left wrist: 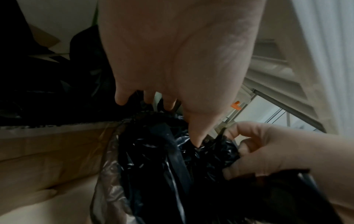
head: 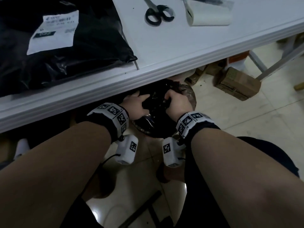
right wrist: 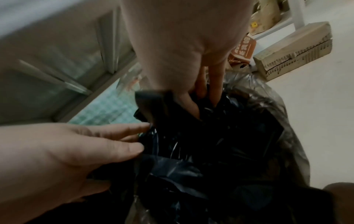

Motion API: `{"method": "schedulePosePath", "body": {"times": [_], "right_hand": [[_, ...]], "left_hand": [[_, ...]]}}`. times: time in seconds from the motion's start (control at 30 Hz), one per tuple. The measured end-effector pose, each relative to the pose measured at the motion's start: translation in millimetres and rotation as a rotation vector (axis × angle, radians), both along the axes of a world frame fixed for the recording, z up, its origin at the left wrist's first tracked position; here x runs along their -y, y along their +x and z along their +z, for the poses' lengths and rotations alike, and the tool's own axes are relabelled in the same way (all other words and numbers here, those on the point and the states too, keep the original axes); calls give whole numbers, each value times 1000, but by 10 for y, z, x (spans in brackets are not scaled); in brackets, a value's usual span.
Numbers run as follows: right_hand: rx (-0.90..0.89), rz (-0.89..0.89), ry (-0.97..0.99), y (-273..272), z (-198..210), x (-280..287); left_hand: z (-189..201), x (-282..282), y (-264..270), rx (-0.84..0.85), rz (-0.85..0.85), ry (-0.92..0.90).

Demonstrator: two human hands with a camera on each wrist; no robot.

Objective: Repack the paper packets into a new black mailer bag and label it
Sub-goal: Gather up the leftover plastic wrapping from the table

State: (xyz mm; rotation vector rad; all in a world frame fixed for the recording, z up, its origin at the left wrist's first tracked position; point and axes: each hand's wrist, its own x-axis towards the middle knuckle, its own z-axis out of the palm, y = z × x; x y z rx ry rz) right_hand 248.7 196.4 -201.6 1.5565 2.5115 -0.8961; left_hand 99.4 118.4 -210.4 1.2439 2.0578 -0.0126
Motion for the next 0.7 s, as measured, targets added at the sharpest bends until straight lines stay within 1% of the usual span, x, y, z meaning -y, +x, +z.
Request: {"method": "schedulePosePath", "body": {"times": [0.13,0.23,0.3,0.43,0.53,0.63,0.7], "right_hand": [[113,99,-140,-238,-210,-92],[247,175,-266,-416,-331,-212],[286,187,-350,-479,-426,-294],[342,300,-497,-572,-569,-339],[333,336,-543,-632,-707,-274],[341,309,-530,-660,-881,-266],[337,292,-527,-689,-960,-274]], "left_hand": [[-147,-10,-72,52,0,14],[-242,12,-110,81,14,48],[-305,9,-137,88,16,65],[-421,-31,-158,78,-26,77],[-518,-38,-204,94,-34,75],[-591,-12,-260,93,-54,68],[-608,6,-282,84,-69,108]]}}
